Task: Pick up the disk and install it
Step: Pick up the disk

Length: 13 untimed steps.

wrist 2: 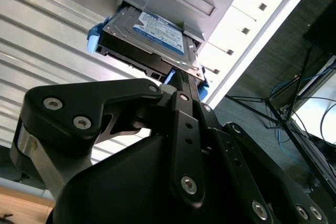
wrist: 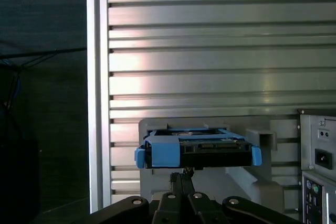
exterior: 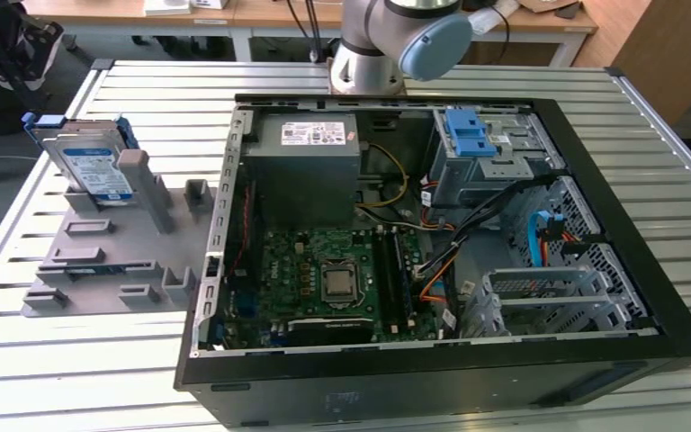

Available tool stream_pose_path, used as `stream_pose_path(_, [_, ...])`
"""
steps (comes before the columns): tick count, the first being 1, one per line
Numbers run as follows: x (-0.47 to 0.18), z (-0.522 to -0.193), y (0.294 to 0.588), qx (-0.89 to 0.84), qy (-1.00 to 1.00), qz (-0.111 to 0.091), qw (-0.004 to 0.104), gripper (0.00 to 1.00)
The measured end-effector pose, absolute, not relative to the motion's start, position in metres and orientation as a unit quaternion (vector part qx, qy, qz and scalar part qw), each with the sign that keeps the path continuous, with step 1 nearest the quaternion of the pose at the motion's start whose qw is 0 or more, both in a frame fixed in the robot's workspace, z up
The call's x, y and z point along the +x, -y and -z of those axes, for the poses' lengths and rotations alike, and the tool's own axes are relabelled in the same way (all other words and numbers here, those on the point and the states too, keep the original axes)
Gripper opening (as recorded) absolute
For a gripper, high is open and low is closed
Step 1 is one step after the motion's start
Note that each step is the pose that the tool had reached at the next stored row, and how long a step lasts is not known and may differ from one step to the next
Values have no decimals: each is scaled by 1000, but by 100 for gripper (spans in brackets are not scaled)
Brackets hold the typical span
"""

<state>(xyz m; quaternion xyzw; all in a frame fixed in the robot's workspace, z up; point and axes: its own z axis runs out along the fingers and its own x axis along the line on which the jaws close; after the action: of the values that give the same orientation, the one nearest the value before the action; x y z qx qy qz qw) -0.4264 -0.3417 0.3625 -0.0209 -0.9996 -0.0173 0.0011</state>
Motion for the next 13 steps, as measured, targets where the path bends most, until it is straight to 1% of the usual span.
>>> stream_pose_path(13, [-426,-361,342,90,996,17,3,11])
